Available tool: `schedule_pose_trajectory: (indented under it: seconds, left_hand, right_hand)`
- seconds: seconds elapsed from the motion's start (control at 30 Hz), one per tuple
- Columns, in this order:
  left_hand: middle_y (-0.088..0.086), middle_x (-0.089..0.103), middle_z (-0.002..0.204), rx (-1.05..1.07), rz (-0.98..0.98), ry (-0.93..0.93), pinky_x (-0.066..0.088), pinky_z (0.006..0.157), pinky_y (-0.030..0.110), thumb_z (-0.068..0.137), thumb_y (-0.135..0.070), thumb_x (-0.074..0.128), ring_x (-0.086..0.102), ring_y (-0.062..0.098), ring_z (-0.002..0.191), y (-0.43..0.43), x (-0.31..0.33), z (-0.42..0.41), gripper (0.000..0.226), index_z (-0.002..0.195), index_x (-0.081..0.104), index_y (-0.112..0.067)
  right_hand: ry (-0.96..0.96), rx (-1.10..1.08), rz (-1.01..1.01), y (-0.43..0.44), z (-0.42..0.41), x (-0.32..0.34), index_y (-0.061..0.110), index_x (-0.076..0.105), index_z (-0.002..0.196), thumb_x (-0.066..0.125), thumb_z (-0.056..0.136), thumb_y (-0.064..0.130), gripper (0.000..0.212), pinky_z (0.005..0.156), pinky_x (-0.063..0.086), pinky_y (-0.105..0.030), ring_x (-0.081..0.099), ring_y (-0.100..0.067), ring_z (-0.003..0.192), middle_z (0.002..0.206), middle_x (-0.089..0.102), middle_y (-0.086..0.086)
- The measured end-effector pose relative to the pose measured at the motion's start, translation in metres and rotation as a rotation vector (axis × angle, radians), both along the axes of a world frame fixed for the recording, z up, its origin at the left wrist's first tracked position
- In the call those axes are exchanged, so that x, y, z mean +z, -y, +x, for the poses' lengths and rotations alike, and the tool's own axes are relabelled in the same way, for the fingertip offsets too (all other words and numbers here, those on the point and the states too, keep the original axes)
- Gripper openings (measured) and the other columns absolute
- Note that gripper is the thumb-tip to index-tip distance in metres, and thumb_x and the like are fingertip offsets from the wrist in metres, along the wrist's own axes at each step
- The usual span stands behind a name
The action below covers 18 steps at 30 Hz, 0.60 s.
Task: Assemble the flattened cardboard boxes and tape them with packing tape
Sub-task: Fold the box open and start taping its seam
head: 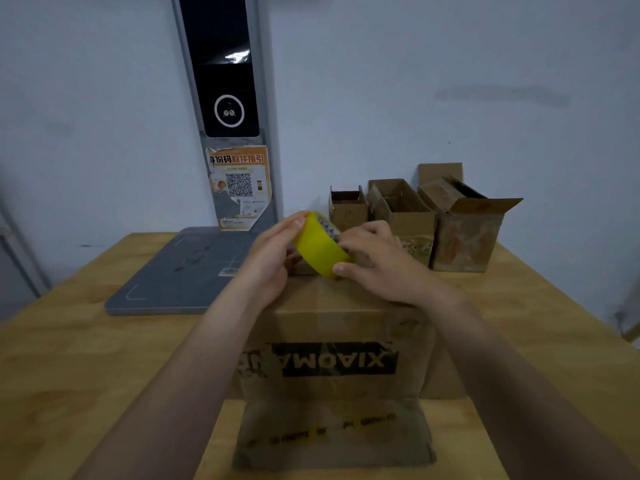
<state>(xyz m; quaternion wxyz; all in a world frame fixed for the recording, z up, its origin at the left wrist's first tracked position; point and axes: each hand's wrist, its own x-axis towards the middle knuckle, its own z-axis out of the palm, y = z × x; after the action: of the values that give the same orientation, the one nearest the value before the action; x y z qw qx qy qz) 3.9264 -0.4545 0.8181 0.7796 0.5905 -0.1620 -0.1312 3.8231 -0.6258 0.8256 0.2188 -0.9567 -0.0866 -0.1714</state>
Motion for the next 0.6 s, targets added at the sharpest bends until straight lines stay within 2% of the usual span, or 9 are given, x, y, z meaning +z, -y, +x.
schedule_pose_trajectory:
  seconds: [0.07, 0.1, 0.17, 0.2, 0.3, 0.4, 0.47, 0.53, 0.6]
  left_hand:
    - [0.007, 0.072, 0.097, 0.055, -0.008, 0.025, 0.048, 0.088, 0.033, 0.102, -0.028, 0.061, 0.064, 0.019, 0.094, 0.002, -0.005, 0.0, 0.021, 0.104, 0.075, -0.011]
    - [0.009, 0.067, 0.09, 0.078, 0.014, 0.045, 0.047, 0.085, 0.032, 0.101, -0.03, 0.063, 0.061, 0.019, 0.089, 0.003, -0.006, -0.001, 0.024, 0.096, 0.073, -0.008]
    - [0.012, 0.058, 0.086, 0.09, 0.039, 0.063, 0.044, 0.085, 0.034, 0.1, -0.032, 0.065, 0.056, 0.021, 0.086, 0.005, -0.009, 0.0, 0.029, 0.087, 0.069, -0.007]
    - [0.013, 0.056, 0.088, 0.08, 0.034, 0.054, 0.044, 0.086, 0.035, 0.099, -0.033, 0.066, 0.054, 0.022, 0.088, 0.006, -0.009, 0.001, 0.03, 0.088, 0.067, -0.005]
    - [0.017, 0.06, 0.096, 0.039, 0.028, -0.007, 0.047, 0.089, 0.035, 0.097, -0.033, 0.068, 0.058, 0.025, 0.094, 0.004, -0.01, 0.006, 0.033, 0.1, 0.067, 0.0]
    - [0.007, 0.077, 0.091, 0.019, 0.028, -0.056, 0.055, 0.082, 0.029, 0.097, -0.031, 0.07, 0.073, 0.017, 0.087, 0.001, -0.011, 0.01, 0.029, 0.095, 0.072, -0.001]
    - [0.006, 0.078, 0.085, 0.024, 0.053, -0.06, 0.058, 0.075, 0.028, 0.098, -0.028, 0.069, 0.075, 0.015, 0.085, 0.001, -0.011, 0.012, 0.024, 0.095, 0.07, -0.004]
    - [0.008, 0.07, 0.078, 0.052, 0.06, -0.069, 0.061, 0.067, 0.029, 0.099, -0.017, 0.068, 0.071, 0.019, 0.079, 0.0, -0.012, 0.015, 0.018, 0.095, 0.057, -0.003]
    - [0.009, 0.065, 0.078, 0.076, 0.074, -0.076, 0.06, 0.06, 0.028, 0.097, -0.005, 0.067, 0.069, 0.019, 0.07, 0.001, -0.012, 0.016, 0.016, 0.103, 0.052, -0.004]
  right_hand:
    - [-0.003, 0.089, 0.115, 0.003, 0.0, 0.008, 0.021, 0.067, 0.11, 0.064, 0.099, 0.034, 0.017, 0.108, 0.035, -0.045, 0.045, -0.012, 0.125, 0.121, 0.061, 0.007]
    - [-0.014, 0.154, 0.217, 0.004, -0.001, 0.012, 0.019, 0.067, 0.104, 0.063, 0.101, 0.03, 0.013, 0.098, 0.044, -0.038, 0.056, -0.01, 0.111, 0.108, 0.065, 0.007]
    - [-0.042, 0.257, 0.411, 0.005, -0.003, 0.015, 0.017, 0.065, 0.095, 0.059, 0.103, 0.024, 0.012, 0.078, 0.052, -0.031, 0.069, -0.013, 0.085, 0.087, 0.069, 0.004]
    - [-0.05, 0.278, 0.473, 0.005, -0.003, 0.014, 0.017, 0.064, 0.093, 0.058, 0.103, 0.022, 0.013, 0.076, 0.055, -0.035, 0.072, -0.019, 0.083, 0.085, 0.07, 0.0]
    - [-0.048, 0.299, 0.608, 0.006, 0.002, 0.007, 0.018, 0.064, 0.09, 0.056, 0.102, 0.022, 0.015, 0.078, 0.056, -0.042, 0.073, -0.027, 0.082, 0.084, 0.068, -0.001]
    - [-0.034, 0.299, 0.701, 0.011, 0.012, 0.001, 0.006, 0.064, 0.093, 0.056, 0.102, 0.026, 0.024, 0.07, 0.056, -0.033, 0.07, -0.023, 0.075, 0.083, 0.064, -0.007]
    - [-0.027, 0.3, 0.736, 0.015, 0.016, -0.002, 0.001, 0.063, 0.094, 0.053, 0.099, 0.03, 0.031, 0.068, 0.056, -0.029, 0.069, -0.023, 0.073, 0.083, 0.064, -0.011]
    - [-0.021, 0.302, 0.781, 0.018, 0.018, -0.005, 0.008, 0.066, 0.089, 0.052, 0.099, 0.032, 0.03, 0.068, 0.055, -0.028, 0.067, -0.022, 0.071, 0.077, 0.065, -0.007]
    - [-0.014, 0.305, 0.849, 0.019, 0.02, -0.007, 0.019, 0.07, 0.081, 0.053, 0.099, 0.033, 0.028, 0.069, 0.054, -0.031, 0.064, -0.022, 0.069, 0.071, 0.065, -0.005]
